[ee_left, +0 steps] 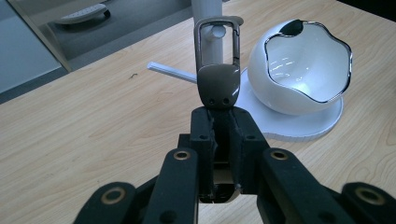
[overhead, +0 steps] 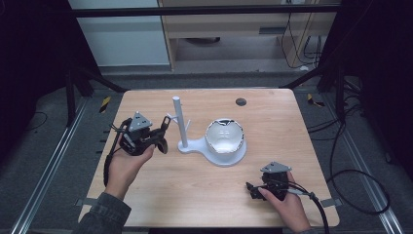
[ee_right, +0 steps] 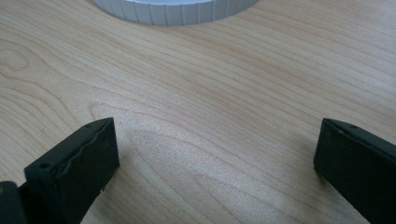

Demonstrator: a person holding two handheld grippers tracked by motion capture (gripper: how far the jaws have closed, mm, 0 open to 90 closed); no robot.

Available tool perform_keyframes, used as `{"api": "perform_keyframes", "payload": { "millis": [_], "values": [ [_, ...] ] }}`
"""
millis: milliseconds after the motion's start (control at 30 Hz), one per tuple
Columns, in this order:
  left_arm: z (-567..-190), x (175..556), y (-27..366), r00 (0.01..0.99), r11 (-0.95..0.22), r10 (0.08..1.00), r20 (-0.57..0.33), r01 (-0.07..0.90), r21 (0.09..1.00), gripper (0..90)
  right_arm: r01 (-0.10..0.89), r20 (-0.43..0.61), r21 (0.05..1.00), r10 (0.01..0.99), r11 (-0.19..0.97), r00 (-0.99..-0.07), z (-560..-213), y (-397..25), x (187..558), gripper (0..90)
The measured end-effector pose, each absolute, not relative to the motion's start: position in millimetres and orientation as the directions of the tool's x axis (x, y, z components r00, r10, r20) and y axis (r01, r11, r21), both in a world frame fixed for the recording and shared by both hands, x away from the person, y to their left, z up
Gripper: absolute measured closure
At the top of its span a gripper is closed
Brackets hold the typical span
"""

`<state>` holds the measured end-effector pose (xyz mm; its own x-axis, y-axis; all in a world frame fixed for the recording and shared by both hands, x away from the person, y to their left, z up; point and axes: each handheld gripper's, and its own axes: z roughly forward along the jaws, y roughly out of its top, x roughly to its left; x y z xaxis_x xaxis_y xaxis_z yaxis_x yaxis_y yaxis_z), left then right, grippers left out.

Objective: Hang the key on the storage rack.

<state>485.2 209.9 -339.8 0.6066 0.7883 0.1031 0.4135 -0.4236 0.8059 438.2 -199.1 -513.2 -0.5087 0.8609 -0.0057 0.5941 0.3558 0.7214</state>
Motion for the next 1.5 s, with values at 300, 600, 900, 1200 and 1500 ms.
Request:
{"api": "perform_keyframes", "payload": {
  "millis": [300, 600, 900, 1200, 1500],
  "values": [
    [-344, 492, 204, 0.608, -0.424, 0.788, 0.096, 0.424, 0.800, 80.5, 0.593, -0.007, 0.722, 0.861, 0.356, -0.508, -513, -199, 438, 0.4],
    [-350, 501, 197, 0.604, -0.415, 0.793, 0.083, 0.435, 0.799, 80.5, 0.594, -0.006, 0.722, 0.861, 0.356, -0.509, -513, -199, 438, 0.4],
    [-355, 506, 190, 0.606, -0.418, 0.791, 0.079, 0.442, 0.794, 80.5, 0.594, -0.006, 0.722, 0.861, 0.356, -0.509, -513, -199, 438, 0.4],
    [-361, 512, 188, 0.598, -0.399, 0.799, 0.066, 0.444, 0.802, 80.5, 0.594, -0.005, 0.722, 0.861, 0.355, -0.509, -513, -199, 438, 0.4],
    [-367, 513, 187, 0.593, -0.375, 0.804, 0.050, 0.439, 0.817, 80.4, 0.593, -0.003, 0.722, 0.860, 0.356, -0.511, -513, -199, 438, 0.4]
  ]
}}
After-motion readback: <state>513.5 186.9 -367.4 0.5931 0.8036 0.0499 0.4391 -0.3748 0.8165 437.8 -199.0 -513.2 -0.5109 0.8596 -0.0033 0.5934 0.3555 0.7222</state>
